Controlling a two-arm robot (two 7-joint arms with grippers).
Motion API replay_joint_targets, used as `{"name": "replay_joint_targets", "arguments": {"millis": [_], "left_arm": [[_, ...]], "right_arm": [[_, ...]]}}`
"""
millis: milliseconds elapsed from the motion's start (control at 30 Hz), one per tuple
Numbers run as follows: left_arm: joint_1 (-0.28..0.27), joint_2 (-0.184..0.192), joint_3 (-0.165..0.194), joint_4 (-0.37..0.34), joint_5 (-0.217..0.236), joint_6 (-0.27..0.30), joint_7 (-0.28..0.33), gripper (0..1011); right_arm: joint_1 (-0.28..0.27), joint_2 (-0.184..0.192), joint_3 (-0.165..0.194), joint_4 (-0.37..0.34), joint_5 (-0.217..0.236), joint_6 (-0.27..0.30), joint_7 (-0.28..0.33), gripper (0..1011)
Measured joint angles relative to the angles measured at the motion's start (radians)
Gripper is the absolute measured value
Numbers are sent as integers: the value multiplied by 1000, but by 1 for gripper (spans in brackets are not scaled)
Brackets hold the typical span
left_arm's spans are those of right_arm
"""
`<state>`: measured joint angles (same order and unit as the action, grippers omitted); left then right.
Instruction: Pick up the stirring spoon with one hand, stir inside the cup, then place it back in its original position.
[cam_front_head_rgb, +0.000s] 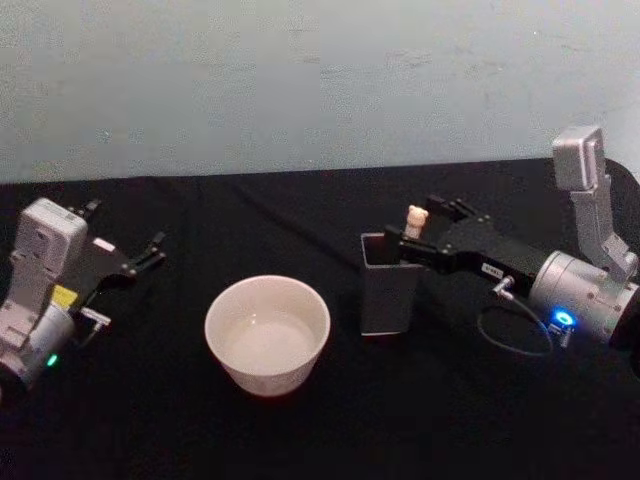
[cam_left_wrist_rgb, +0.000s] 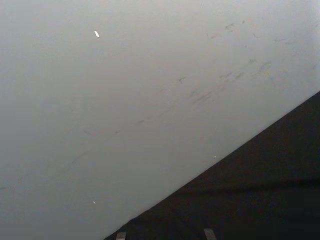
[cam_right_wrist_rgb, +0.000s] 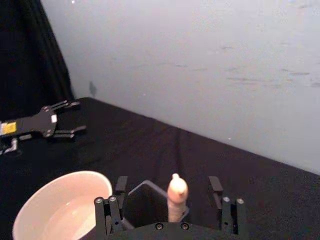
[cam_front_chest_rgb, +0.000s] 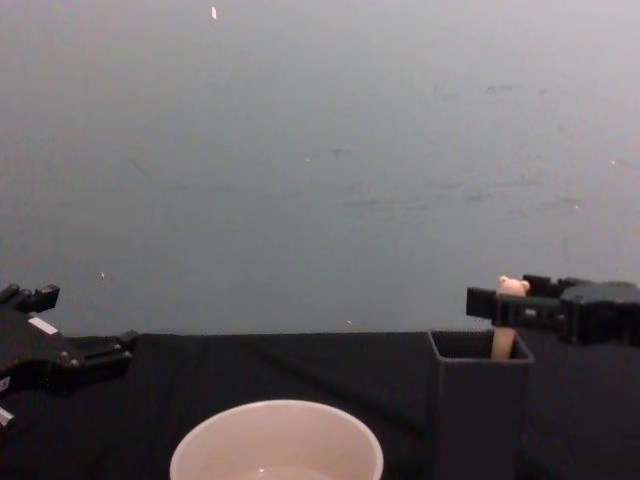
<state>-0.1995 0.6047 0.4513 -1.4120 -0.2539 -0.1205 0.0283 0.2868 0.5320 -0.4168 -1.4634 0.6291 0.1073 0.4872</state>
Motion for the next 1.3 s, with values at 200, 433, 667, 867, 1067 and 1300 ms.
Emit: {"name": "replay_joint_targets", "arguments": {"millis": [200, 433, 667, 867, 1067, 1300], "left_arm": [[0, 0, 0, 0, 0, 0, 0, 1001], [0, 0, 0, 0, 0, 0, 0, 1001], [0, 0, 0, 0, 0, 0, 0, 1001], [0, 0, 0, 0, 0, 0, 0, 1001], [0, 0, 0, 0, 0, 0, 0, 1001], [0, 0, 0, 0, 0, 0, 0, 1001]], "right_arm": [[-18, -33, 41, -11, -2, -54, -62, 1000], [-41, -120, 127, -18, -38, -178, -213, 1000], [-32, -179, 137, 65, -213, -245, -404, 1000], [-44, -185, 114, 132, -312, -245, -462, 1000], [-68, -191, 106, 176, -361, -235, -480, 1000], [-78, -202, 113, 197, -380, -210, -484, 1000]]}}
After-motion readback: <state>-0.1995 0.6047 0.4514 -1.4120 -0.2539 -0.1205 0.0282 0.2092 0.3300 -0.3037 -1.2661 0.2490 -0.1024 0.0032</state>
